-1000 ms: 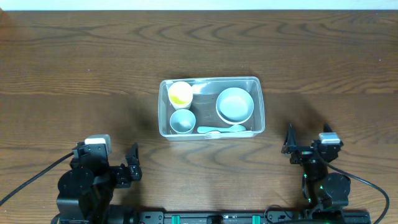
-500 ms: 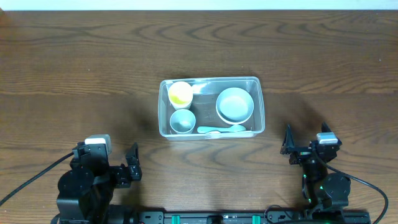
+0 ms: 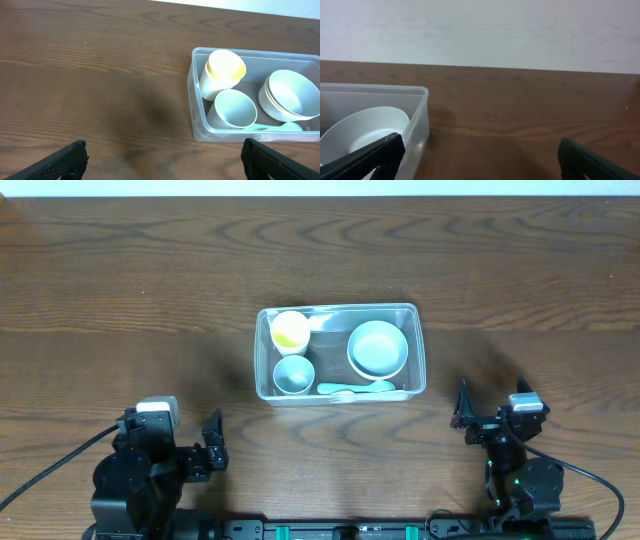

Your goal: Pack container

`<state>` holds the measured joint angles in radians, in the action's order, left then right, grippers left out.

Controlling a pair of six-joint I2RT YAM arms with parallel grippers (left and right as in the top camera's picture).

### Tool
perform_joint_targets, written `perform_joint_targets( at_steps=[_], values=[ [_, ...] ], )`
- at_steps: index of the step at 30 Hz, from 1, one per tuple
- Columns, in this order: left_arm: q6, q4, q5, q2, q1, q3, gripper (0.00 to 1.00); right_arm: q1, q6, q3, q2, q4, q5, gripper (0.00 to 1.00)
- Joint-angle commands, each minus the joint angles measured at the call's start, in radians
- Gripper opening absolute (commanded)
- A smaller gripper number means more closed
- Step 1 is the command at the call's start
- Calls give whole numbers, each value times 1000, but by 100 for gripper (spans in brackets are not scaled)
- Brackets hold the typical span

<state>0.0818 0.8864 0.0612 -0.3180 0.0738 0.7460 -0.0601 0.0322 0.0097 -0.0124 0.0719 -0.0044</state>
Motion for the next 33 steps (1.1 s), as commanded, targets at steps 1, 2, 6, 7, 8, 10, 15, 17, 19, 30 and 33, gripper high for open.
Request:
perform_joint_targets(
  at_steps=[1,2,6,7,8,10,15,17,19,30,33],
  values=[
    [-3,3,-7,5,-1,-3,98,7,-19,-4,7,1,-7,99],
    [-27,13,-26,7,-1,-3,98,7,-19,-4,7,1,-7,99],
    [-47,72,-34,50,-43,-10,98,7,-19,-4,7,1,-7,99],
    [-48,86,-35,72,-54,-20,98,7,-19,-4,7,1,-8,99],
    [-54,90,-35,101,-64,-36,98,7,-19,-4,7,1,-7,99],
    [-63,87,-35,161,-77,-79,98,7,-19,-4,7,1,-7,99],
    [-62,28,-35,318,-106,-240,98,7,-19,-4,7,1,-7,99],
    [-62,-53,-35,309,-114,-303,98,7,-19,-4,7,1,-7,99],
    [-63,-182,-36,313,-117,-372,98,7,-19,-4,7,1,-8,99],
    [-63,-822,-40,316,-117,-743,98,7,-19,-4,7,1,-7,99],
    [-64,-816,-47,316,-117,-742,98,7,-19,-4,7,1,-7,99]
  ],
)
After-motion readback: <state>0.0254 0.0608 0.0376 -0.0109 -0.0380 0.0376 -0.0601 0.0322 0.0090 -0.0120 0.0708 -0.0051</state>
